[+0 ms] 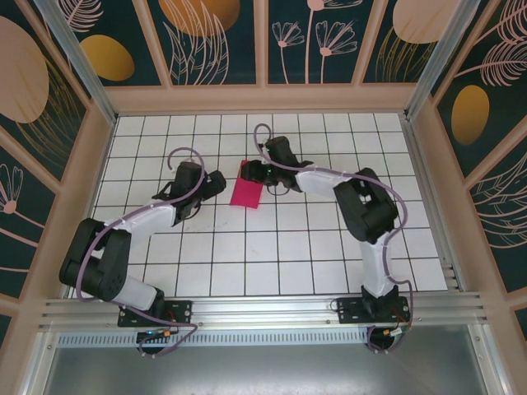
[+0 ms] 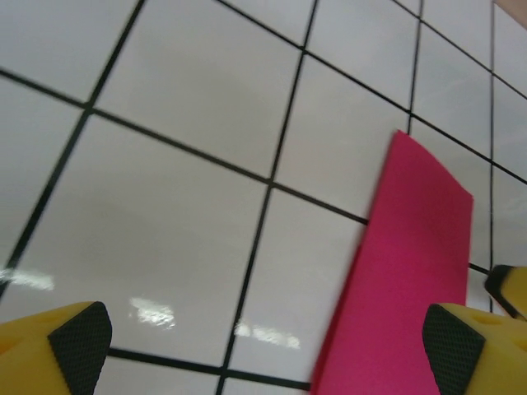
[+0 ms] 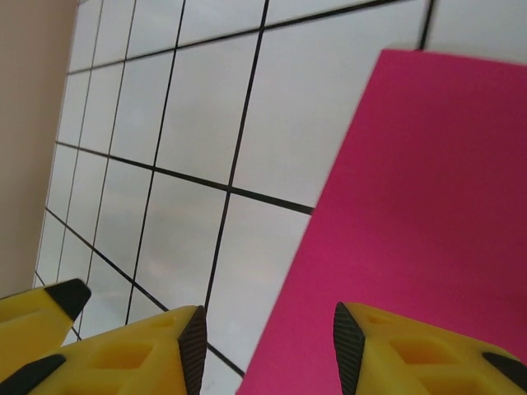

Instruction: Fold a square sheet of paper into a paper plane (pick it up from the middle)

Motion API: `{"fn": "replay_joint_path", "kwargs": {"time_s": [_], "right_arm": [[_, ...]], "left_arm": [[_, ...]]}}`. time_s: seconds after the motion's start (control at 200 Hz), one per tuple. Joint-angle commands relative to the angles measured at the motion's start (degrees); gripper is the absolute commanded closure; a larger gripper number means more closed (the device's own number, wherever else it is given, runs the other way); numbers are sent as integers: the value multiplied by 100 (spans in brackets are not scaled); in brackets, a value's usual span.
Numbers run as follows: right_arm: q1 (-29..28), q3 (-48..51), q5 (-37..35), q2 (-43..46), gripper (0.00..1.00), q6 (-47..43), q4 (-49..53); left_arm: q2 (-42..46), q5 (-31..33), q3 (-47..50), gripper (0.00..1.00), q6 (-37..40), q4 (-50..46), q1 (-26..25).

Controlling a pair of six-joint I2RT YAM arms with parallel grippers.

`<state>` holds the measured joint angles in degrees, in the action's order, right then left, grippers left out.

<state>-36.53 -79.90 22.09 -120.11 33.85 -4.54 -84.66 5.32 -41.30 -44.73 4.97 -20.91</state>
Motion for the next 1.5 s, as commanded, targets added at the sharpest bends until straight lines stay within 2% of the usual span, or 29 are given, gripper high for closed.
{"fn": "replay_joint_path", "kwargs": {"time_s": [0.0,0.215,0.35,0.53,0.636,0.786,0.996,1.166,1.311,1.491], "right_arm": [[-77,-599,184,-478,53,88,600],[-104,-1180,67,-1012,53,-295,1472],[-91,-1187,125,-1052,53,-1101,2203],[-18,-325,289,-444,53,-2500,2701],[82,105,329,53,53,-2815,2631],[452,711,917,950,49,-1795,1706],[864,2066,529,2318,45,-260,866],[919,2833,300,2854,45,529,756],[898,3191,499,2822,48,970,601],[722,3307,701,2612,49,1115,490]], "left_arm": [[268,-51,182,1,-240,206,88],[174,-204,90,1,-173,188,126],[-48,-498,-65,1,-124,230,122],[-344,-1137,-238,7,21,389,115],[-482,-1596,-238,13,0,679,113],[-710,-2294,-359,27,-80,1056,61],[-1053,-2896,-625,46,-203,1582,-342],[-1750,-3156,-1124,62,-346,1785,-713],[-2216,-3176,-1407,68,-454,1691,-810],[-2538,-3221,-1634,69,-580,1622,-810]]}}
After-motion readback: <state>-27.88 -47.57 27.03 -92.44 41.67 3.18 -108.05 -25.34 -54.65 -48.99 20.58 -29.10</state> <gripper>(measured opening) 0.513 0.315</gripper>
